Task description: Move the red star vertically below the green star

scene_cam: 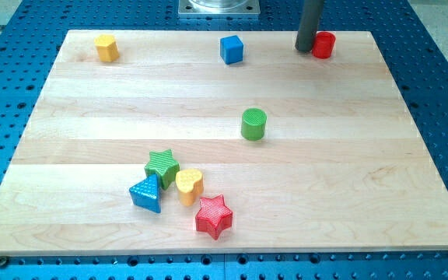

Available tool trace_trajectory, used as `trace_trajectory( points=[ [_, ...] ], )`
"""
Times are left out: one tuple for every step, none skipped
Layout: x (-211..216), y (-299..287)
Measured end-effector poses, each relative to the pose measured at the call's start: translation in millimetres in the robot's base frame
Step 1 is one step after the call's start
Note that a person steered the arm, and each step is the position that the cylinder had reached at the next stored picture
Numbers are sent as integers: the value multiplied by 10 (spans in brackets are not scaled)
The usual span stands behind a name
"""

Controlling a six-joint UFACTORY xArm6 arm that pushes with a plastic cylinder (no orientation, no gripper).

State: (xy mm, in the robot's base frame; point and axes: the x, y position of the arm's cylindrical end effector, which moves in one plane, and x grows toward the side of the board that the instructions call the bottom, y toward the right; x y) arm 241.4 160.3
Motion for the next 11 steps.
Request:
trace_trajectory(
  points=[
    [82, 7],
    [462, -287],
    [726, -405],
    [964, -405],
    [978, -393],
    [1057, -388],
    [1668, 158],
    [2980, -102],
    [3571, -1097],
    [3474, -1551],
    [3399, -2031]
  ],
)
